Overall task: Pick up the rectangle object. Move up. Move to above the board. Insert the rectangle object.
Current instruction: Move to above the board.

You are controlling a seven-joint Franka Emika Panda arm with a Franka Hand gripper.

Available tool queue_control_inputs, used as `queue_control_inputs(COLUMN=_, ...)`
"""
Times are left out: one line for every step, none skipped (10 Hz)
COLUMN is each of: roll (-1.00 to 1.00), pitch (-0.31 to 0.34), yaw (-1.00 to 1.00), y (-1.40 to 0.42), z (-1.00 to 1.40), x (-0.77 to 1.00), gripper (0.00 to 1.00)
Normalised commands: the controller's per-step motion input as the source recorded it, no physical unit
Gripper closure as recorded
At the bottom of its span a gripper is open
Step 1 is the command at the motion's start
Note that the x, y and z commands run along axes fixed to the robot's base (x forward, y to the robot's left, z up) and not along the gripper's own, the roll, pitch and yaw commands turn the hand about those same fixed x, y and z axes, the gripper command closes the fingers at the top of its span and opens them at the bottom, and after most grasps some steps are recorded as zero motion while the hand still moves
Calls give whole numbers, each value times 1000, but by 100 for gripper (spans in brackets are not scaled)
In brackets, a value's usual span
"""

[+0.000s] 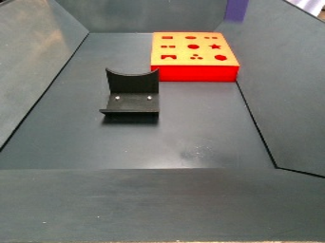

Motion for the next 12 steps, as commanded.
queue_control_inputs(roll=35, pitch=102, yaw=20, y=3, z=592, x=5, gripper=100)
queue_control_inputs(roll=40, pitch=104, yaw=23, y=0, z=382, x=5, gripper=100)
queue_control_inputs(roll=43, pitch=105, yaw=21, y=-2, z=228, x=7, gripper=100)
queue_control_inputs(roll=284, pitch=170, yaw=1000, y=-1000, z=-54, x=75, gripper=100)
queue_control_inputs(roll=293, pitch=156, yaw=1000, y=-1000, z=-70, x=76, gripper=100)
queue_control_inputs(roll=358, pitch=139, yaw=995, y=-1000, z=-66, x=71, gripper=100)
queue_control_inputs(roll=222, pitch=50, yaw=628, y=-1000, z=-66, x=65, gripper=100)
queue_control_inputs(roll=164, pitch=14, yaw=384, y=-1000, z=-66, x=66, gripper=100)
queue_control_inputs(roll=126, pitch=-8, yaw=219, y=-1000, z=-65, x=66, gripper=100)
queue_control_inputs(roll=79, pitch=-26, yaw=71, y=-1000, z=-66, x=62, gripper=100)
queue_control_inputs(roll=59, pitch=-33, yaw=42, y=-1000, z=-65, x=60, gripper=100)
queue_control_inputs(roll=24, pitch=-41, yaw=28, y=-1000, z=-67, x=58, gripper=100)
